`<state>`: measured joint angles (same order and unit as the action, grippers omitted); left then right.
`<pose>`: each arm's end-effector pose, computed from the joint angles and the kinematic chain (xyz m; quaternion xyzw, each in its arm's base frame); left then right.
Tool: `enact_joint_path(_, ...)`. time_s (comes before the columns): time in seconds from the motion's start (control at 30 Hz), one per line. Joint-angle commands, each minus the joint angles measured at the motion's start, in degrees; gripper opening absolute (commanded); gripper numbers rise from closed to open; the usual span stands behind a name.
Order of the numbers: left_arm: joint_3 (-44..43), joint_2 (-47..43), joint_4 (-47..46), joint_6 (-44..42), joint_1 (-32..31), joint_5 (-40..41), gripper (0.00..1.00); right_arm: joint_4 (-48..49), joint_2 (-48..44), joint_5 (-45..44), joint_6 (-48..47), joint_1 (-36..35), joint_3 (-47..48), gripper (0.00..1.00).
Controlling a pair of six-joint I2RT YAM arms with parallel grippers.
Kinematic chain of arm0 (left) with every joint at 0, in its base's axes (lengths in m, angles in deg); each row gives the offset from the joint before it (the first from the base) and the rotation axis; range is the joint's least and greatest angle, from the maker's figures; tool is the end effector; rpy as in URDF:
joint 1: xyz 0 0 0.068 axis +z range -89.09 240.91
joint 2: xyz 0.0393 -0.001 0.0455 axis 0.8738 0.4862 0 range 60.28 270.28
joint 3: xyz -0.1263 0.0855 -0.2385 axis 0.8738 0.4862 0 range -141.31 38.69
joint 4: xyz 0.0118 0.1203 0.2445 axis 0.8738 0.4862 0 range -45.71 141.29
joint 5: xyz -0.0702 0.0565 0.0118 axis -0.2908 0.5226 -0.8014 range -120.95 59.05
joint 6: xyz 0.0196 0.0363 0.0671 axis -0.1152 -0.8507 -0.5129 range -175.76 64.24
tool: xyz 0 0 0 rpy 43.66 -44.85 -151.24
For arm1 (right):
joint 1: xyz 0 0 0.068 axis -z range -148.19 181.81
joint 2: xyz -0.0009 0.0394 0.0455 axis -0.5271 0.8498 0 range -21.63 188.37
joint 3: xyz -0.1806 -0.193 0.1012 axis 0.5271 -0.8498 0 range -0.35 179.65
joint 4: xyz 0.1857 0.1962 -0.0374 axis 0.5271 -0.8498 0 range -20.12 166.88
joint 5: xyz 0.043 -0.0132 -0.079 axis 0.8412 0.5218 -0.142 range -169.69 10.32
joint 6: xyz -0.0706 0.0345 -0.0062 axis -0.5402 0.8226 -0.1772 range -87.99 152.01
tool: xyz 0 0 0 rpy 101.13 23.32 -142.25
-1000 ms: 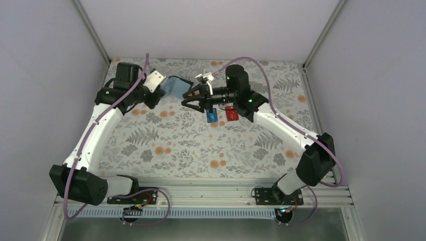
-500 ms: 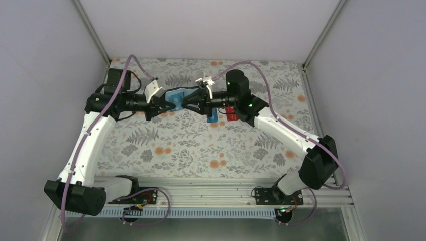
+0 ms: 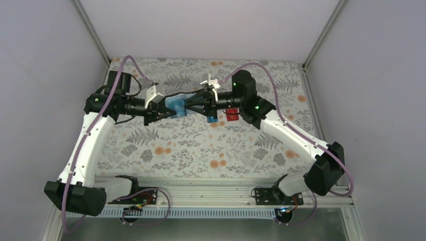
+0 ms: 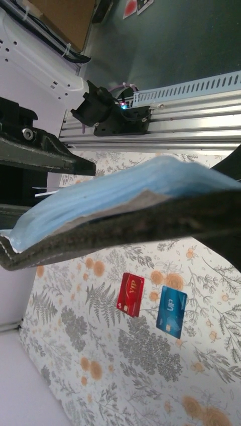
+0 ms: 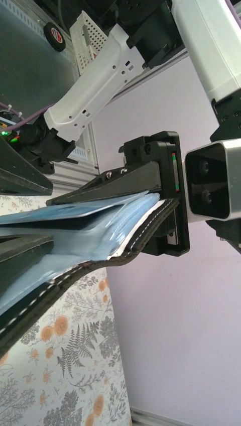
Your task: Take the credit cards out of the card holder
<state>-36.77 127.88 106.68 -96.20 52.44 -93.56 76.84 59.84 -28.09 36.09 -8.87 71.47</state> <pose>0.2114 -0.0921 0.3764 0.4810 0.6752 -0.4041 0.3865 0.2361 0.2730 0.3815 -0.4826 0.5652 0.5286 0.4102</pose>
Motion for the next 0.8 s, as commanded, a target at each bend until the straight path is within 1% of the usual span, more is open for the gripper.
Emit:
enact_joint_path(0.0,-0.9,-2.0,2.7,-5.6,-0.3,-7.9,0.03,-1.8,-0.5,-4.2,-1.6,1.2,-0.3,0.23)
enact_joint_path(0.17,-1.0,-2.0,3.2,-6.5,-0.1,-8.7,0.02,-1.8,-0.2,-3.2,-1.1,1.4,-0.2,0.24)
enact_joint_path(0.33,-1.0,-1.7,2.3,-5.4,0.2,-8.8,0.02,-2.2,2.2,-0.5,-2.6,-0.9,0.9,0.18)
enact_joint_path(0.6,-0.6,-1.7,1.4,-4.5,0.9,-8.8,0.02,-2.7,3.5,3.2,-4.6,-2.3,1.5,0.15)
enact_joint_path(0.67,-0.5,-1.7,1.2,-4.4,0.9,-8.8,0.02,-3.8,4.0,2.9,-5.3,-2.8,2.2,0.15)
enact_joint_path(0.73,-0.5,-1.7,1.2,-4.3,1.0,-8.8,0.02,-4.1,4.5,2.9,-5.4,-3.0,2.7,0.13)
enact_joint_path(0.77,-0.4,-1.6,1.0,-4.1,1.0,-8.8,0.02,-3.8,4.6,3.0,-5.2,-3.0,2.7,0.08)
